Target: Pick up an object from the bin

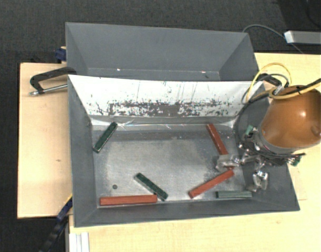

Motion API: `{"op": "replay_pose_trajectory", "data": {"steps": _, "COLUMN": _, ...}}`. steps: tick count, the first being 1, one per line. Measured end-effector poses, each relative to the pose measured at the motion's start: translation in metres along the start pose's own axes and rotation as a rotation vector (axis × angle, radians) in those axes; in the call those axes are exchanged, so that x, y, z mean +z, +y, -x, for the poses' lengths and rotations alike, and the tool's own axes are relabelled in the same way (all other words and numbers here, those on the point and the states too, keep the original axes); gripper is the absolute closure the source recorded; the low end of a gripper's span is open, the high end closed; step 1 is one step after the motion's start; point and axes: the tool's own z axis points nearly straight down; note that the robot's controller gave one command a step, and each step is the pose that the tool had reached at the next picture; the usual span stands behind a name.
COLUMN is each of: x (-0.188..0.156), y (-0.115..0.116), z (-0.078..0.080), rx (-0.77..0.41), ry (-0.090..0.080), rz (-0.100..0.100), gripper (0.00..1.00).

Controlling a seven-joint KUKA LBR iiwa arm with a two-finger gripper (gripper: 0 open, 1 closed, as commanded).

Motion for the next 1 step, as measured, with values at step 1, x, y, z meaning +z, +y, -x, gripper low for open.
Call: {"op": "replay_pose_trajectory", "data": {"steps": 1, "x": 0.0066, "y": 0.0183, "z": 0.0086, "rx": 0.09, "ry": -0.001, "rz": -0.004, "gripper": 1.0}}
